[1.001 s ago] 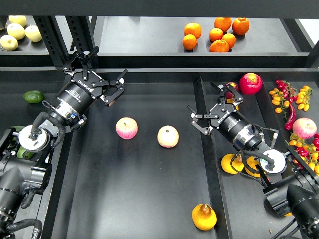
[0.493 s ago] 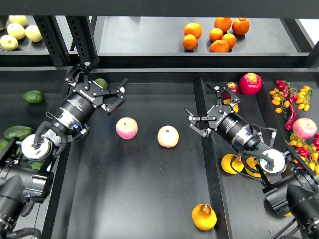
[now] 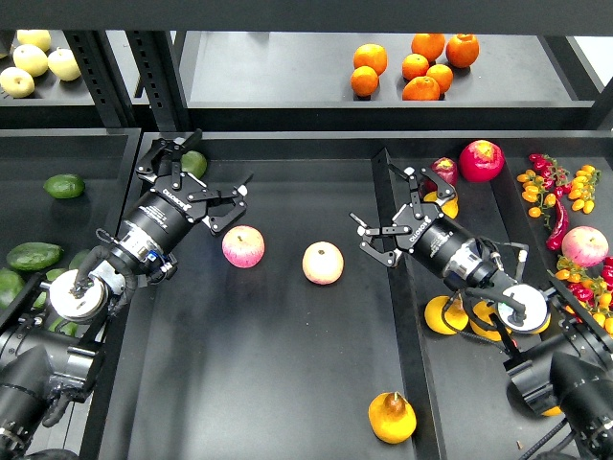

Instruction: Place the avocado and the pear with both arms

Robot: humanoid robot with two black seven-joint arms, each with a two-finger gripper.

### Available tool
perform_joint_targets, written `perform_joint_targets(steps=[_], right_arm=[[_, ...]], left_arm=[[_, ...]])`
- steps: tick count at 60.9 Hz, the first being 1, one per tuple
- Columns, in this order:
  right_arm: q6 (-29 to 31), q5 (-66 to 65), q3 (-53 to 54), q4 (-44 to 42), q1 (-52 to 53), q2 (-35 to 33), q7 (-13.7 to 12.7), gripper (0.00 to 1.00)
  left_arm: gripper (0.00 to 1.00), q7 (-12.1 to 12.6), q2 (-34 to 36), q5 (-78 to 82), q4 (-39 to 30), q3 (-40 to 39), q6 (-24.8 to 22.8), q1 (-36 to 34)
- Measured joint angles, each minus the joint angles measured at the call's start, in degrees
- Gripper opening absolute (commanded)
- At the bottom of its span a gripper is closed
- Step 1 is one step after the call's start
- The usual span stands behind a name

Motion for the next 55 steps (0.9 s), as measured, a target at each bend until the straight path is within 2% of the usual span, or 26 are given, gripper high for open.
perform_joint_targets(steps=[6,12,19,28,32,55], right_arm=[[0.0,-0.3,-0.5,1.2,2.0,0.0,-3.1,0.99],[0.0,0.5,-3.4,3.2,6.4,-0.8,-7.9,0.99],[0.0,5.0,-13.2,5.8,13.9,-10.4,-11.2,0.99],[0.0,12.3,-26.6,9.2,22.9,-22.0,-12.0,0.99],[0.0,13.5,-30.1,10.5,24.8,-24.5,-12.0,0.99],[0.0,13.2,-52.1,13.1,29.9,-29.2,-12.1,0.99]], left_arm=[[0.99,-1.1,0.0,0.0,0.0,0.1,0.0,0.0],[0.99,-1.3,0.0,0.1,0.1,0.1,0.0,0.1],[0.99,-1.3,0.0,0.1,0.4,0.1,0.0,0.3],[0.99,-1.3,0.0,0.1,0.5,0.5,0.0,0.8],[0.99,-1.3,0.0,0.1,0.6,0.6,0.0,1.0],[0.99,-1.3,0.0,0.1,1.1,0.7,0.0,1.7]])
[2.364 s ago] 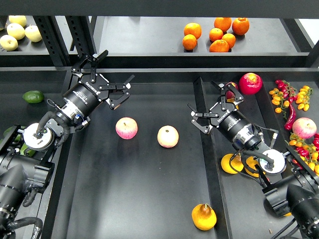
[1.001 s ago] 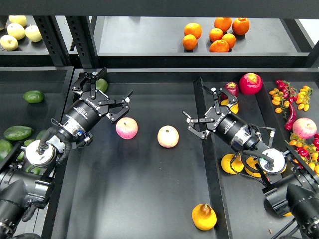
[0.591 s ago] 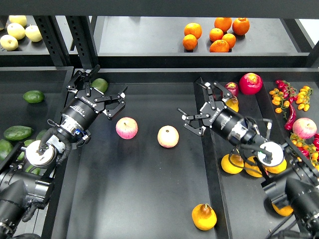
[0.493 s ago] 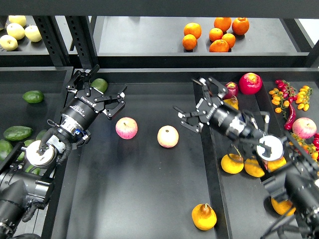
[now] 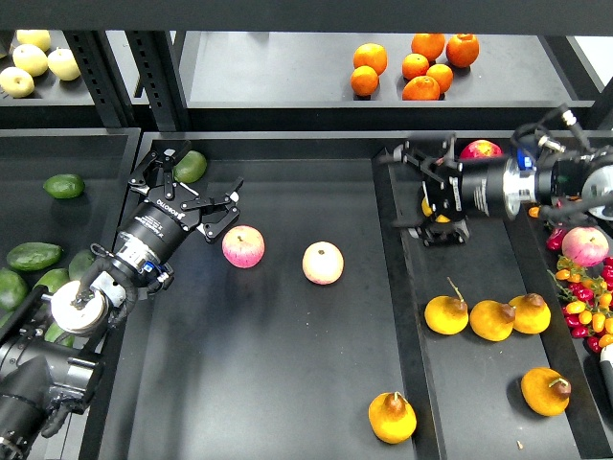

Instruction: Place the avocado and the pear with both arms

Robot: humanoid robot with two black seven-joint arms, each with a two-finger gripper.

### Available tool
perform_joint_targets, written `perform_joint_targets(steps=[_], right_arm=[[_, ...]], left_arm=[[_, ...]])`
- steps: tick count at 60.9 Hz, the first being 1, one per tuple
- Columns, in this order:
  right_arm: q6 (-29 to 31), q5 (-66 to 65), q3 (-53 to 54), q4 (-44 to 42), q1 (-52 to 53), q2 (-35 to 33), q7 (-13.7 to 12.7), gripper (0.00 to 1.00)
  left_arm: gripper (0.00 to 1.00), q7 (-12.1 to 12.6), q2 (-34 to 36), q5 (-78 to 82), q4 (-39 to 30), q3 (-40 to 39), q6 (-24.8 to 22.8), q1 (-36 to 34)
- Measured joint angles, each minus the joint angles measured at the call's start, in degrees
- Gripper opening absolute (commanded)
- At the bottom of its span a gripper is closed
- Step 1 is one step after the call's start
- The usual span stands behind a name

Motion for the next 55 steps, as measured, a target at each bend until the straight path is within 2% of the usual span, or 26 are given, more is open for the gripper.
perform_joint_targets(steps=[55], right_arm=[[0.0,-12.2,-13.6,-0.7,-2.8,1.0,0.0,0.99]], left_arm=[[0.99,0.0,0.0,0.6,-0.1,0.0,0.0,0.9]])
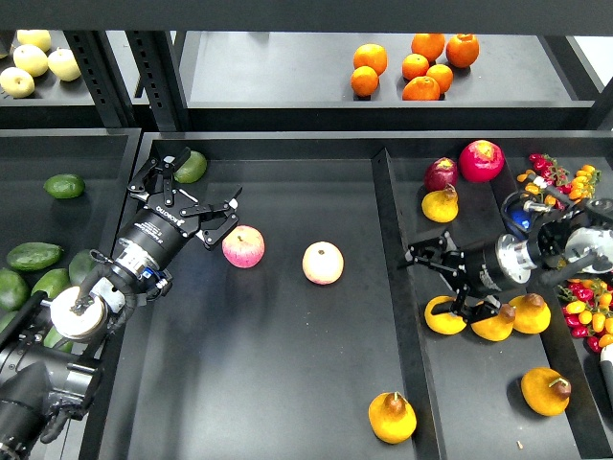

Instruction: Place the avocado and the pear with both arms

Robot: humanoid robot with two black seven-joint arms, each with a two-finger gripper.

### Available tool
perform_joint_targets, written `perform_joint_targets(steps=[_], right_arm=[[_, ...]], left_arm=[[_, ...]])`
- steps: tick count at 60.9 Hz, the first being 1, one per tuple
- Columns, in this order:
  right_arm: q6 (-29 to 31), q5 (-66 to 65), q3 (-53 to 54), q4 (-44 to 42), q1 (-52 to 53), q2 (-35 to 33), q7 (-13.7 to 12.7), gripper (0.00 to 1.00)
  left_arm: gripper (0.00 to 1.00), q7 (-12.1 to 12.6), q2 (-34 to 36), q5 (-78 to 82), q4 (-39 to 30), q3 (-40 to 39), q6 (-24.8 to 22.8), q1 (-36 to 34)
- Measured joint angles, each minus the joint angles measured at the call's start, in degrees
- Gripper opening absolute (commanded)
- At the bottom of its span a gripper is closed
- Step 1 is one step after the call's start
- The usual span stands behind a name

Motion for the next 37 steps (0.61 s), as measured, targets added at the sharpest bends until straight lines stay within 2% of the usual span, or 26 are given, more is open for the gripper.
perform_joint_targets(steps=[37], right_arm=[[0.0,-2.7,-1.5,0.1,-4.3,3.4,0.0,0.99]], left_arm=[[0.99,0.0,0.0,0.0,0.0,0.0,0.0,0.3]])
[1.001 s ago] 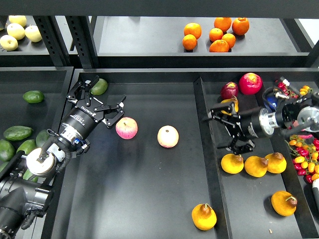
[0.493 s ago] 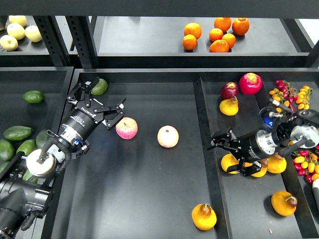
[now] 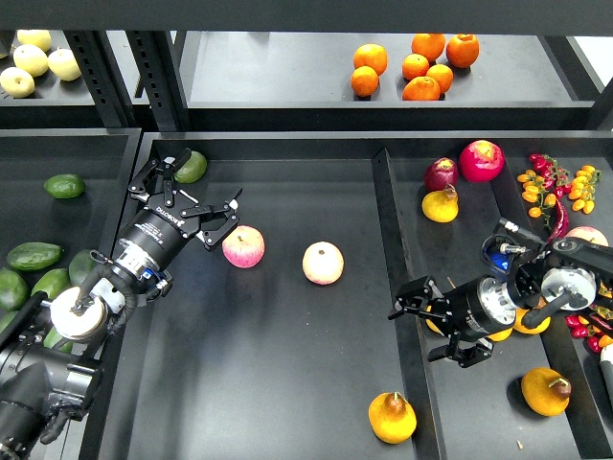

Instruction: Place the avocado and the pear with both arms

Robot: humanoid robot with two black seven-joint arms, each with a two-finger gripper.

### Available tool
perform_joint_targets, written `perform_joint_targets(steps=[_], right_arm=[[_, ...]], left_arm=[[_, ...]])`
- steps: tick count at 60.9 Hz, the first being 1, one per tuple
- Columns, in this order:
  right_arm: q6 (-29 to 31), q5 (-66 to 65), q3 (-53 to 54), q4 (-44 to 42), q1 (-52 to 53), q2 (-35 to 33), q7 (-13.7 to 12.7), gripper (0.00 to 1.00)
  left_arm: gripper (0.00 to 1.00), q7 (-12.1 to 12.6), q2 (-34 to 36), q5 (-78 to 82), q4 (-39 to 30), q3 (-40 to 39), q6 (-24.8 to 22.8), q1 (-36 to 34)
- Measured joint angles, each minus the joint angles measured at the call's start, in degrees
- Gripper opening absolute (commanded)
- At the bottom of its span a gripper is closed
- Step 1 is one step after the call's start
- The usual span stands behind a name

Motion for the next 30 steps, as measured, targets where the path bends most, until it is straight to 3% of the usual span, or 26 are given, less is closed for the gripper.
perform_joint_targets(steps=[30], right_arm=[[0.0,-0.9,-2.6,0.2,-2.5,0.0,0.0,0.99]], left_arm=[[0.99,0.0,0.0,0.0,0.1,0.0,0.0,0.0]])
